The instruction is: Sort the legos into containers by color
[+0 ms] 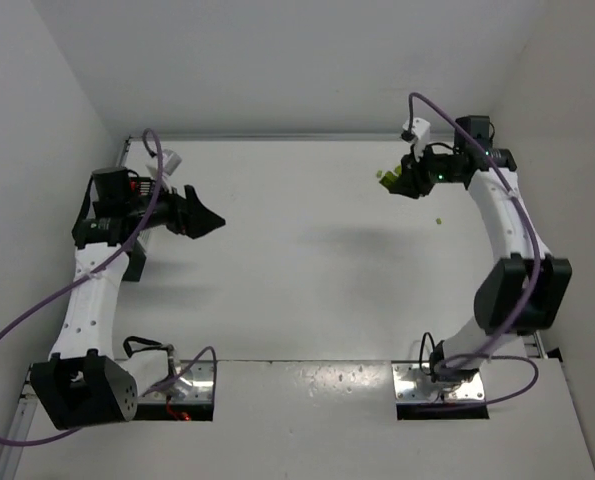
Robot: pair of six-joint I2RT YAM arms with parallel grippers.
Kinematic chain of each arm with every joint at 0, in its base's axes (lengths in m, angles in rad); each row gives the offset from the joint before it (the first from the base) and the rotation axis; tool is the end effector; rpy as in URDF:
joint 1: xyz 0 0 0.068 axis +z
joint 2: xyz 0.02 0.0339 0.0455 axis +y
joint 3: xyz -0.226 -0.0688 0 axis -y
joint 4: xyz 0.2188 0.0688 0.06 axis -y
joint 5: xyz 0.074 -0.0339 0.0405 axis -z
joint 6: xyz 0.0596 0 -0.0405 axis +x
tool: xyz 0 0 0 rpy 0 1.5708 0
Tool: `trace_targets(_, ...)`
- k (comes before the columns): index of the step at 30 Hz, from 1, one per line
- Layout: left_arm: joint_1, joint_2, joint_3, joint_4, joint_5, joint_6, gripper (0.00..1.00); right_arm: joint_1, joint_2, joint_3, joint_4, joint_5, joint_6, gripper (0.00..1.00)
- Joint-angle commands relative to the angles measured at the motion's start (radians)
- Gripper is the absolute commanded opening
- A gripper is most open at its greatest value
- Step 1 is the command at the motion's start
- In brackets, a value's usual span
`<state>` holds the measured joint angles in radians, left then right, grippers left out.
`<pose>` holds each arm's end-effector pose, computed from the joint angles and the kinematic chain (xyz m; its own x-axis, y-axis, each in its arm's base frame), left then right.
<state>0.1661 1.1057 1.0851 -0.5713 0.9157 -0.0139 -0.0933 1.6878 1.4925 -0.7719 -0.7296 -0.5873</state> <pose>0.2348 -0.0086 0.3094 -0.5578 -0.1021 -0.8237 0.5406 0.7083 -0.4539 0.3421 0.0079 0.2569 -0.5121 -0.3669 -0.7766 -0.7100 0.6897 0.1423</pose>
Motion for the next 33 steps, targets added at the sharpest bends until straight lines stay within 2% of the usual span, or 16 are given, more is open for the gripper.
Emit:
trace_targets(1,-0.059,-0.026,-0.076,0.100,0.112,-0.157,1.00,0.095,-0.126,-0.081,-0.030,-0.217,0.045,0.10)
trace_targets(3,-0.082,-0.026,-0.114,0.164,0.123,-0.248,1.00,0.174,-0.169,-0.141,0.003,-0.231,0.141,0.10)
trace_targets(7,-0.177,-0.046,-0.166,0.338,0.123,-0.508,1.00,0.325,-0.227,-0.235,0.176,-0.232,0.300,0.08)
trace_targets(11,-0.255,-0.046,-0.186,0.491,0.077,-0.661,1.00,0.438,-0.240,-0.265,0.273,-0.180,0.386,0.08)
trace_targets(14,-0.276,-0.020,-0.208,0.522,0.077,-0.740,1.00,0.515,-0.218,-0.252,0.318,-0.157,0.429,0.08)
trace_targets(24,-0.339,0.083,-0.240,0.576,0.068,-0.817,1.00,0.694,-0.108,-0.094,0.284,-0.024,0.409,0.08)
trace_targets(33,-0.359,0.117,-0.283,0.631,0.078,-0.899,1.00,0.788,-0.045,-0.005,0.229,0.076,0.357,0.07)
